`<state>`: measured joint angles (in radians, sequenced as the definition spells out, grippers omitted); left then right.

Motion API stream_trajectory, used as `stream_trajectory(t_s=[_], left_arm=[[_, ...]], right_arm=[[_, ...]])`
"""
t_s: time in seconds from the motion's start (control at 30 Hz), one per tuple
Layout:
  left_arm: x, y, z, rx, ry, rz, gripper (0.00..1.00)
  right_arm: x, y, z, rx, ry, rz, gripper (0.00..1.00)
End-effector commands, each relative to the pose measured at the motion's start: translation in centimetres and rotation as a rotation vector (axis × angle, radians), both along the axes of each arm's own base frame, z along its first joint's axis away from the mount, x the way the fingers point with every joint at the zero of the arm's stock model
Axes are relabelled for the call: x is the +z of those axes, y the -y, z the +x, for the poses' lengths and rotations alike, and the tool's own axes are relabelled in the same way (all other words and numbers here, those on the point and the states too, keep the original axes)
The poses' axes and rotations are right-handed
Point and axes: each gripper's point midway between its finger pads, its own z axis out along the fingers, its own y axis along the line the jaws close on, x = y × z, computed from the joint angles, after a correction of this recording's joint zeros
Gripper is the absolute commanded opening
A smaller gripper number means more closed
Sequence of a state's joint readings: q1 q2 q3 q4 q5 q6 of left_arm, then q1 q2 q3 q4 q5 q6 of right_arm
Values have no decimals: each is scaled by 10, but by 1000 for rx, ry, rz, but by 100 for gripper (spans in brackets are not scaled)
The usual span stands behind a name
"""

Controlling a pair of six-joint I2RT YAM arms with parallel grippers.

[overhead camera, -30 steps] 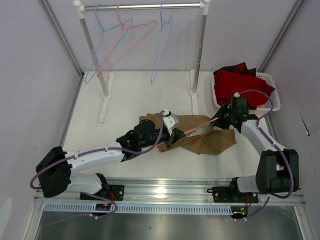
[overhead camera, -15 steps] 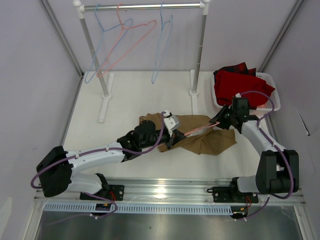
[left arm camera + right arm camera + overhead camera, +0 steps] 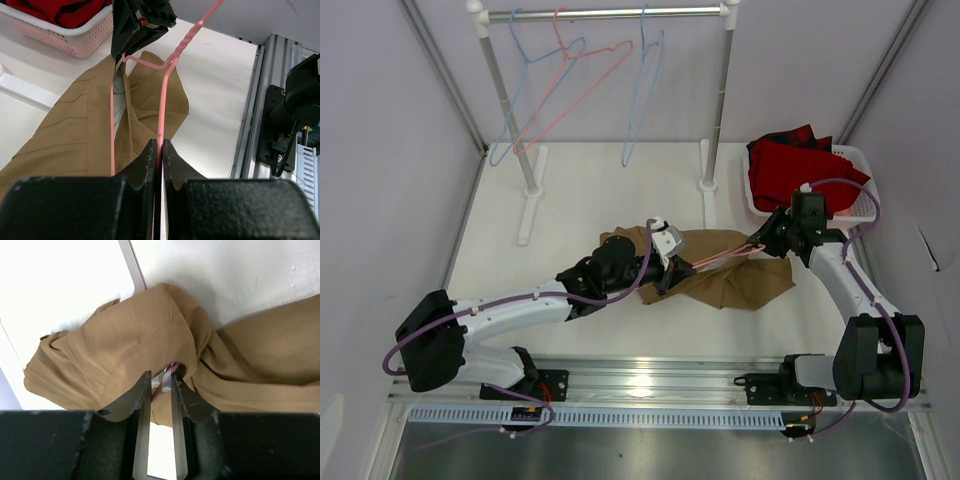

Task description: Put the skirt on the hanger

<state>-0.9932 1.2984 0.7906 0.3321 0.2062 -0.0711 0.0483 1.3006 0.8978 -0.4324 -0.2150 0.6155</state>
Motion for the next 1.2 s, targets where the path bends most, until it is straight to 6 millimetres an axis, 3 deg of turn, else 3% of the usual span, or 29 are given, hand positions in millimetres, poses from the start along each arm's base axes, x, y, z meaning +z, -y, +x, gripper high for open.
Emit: stream_trajectory(t_s=[0.0,0.17,0.63,1.17], left_arm=[[15,4,19,60,44,-12,12],[17,10,28,88,75,26,15],[-5,16,39,140,186,182,16],[-9,28,42,132,299,314,30]], right_arm=[[28,-9,-6,78,51,4,0],[25,-10,-7,82,41,7,0],[-2,-14,5,103,-43,19,0],[-15,-15,18,119,-81,16,0]])
